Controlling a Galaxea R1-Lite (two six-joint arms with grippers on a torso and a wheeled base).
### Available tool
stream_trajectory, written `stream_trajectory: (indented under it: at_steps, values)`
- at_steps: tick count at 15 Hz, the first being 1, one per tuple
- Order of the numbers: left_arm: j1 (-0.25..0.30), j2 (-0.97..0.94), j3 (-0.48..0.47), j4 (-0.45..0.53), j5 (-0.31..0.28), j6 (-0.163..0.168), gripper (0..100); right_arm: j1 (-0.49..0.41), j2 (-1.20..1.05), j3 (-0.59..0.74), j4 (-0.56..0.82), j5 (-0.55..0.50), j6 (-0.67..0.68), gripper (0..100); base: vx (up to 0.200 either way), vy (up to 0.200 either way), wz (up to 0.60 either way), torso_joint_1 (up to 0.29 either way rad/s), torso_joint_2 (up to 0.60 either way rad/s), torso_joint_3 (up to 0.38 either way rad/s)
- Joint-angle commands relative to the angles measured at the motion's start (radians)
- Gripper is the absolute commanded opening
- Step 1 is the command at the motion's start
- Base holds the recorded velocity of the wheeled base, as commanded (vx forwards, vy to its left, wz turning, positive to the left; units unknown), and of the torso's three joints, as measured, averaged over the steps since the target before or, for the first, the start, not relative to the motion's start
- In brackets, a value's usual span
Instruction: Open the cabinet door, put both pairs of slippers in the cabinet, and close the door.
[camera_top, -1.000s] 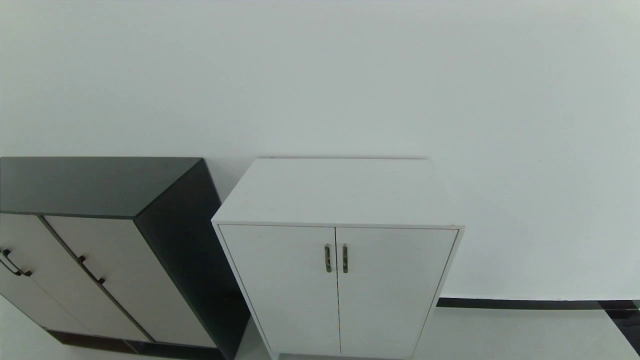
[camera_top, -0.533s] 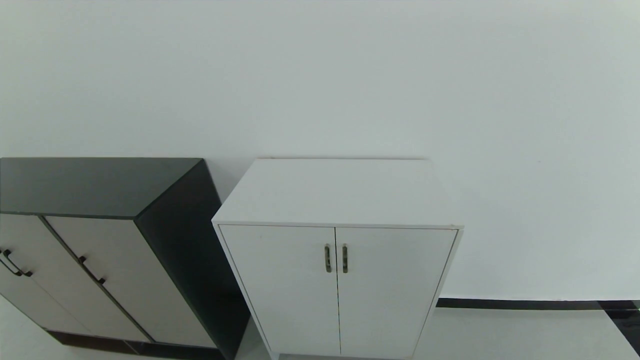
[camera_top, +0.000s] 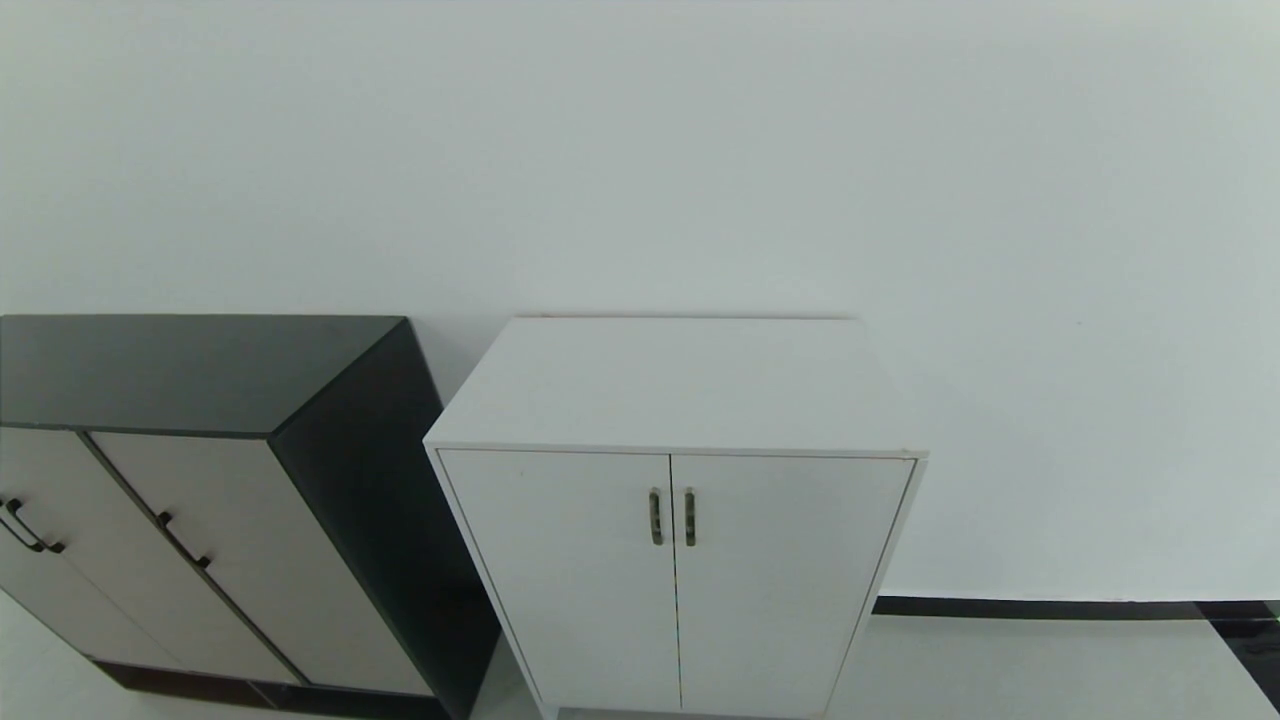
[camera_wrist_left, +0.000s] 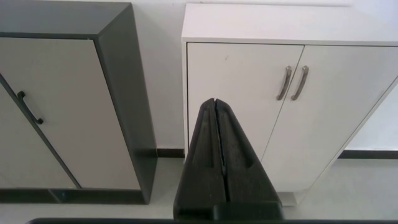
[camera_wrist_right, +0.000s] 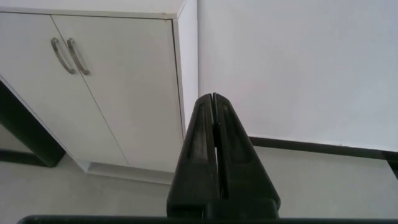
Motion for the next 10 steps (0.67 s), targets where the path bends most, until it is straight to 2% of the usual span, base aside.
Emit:
stream_trajectory:
  at_steps: [1,3,4,7,8,10]
  values:
    - [0.000,0.000,0.000,0.000,0.000,-0.001,0,0.006,0.025,-0.001,0.000,-0.001,-0.002,0,0.000,0.000,0.00,0.000,0.00,0.000]
    - [0.000,0.000,0.000,0.000,0.000,-0.001,0,0.000,0.076,-0.001,0.000,-0.001,0.000,0,0.000,0.000,0.00,0.000,0.00,0.000]
    - [0.000,0.000,0.000,0.000,0.000,-0.002,0,-0.040,0.096,-0.002,0.000,-0.002,-0.003,0,0.000,0.000,0.00,0.000,0.00,0.000]
    - [0.000,0.000,0.000,0.000,-0.001,-0.002,0,-0.097,0.035,-0.001,0.000,-0.002,-0.005,0,0.000,0.000,0.00,0.000,0.00,0.000]
    - [0.000,0.000,0.000,0.000,-0.001,-0.001,0,-0.146,0.002,-0.001,0.000,-0.002,-0.005,0,0.000,0.000,0.00,0.000,0.00,0.000]
    - [0.000,0.001,0.000,0.000,-0.001,-0.001,0,-0.163,-0.010,-0.001,0.000,-0.005,0.001,0,0.000,0.000,0.00,0.000,0.00,0.000]
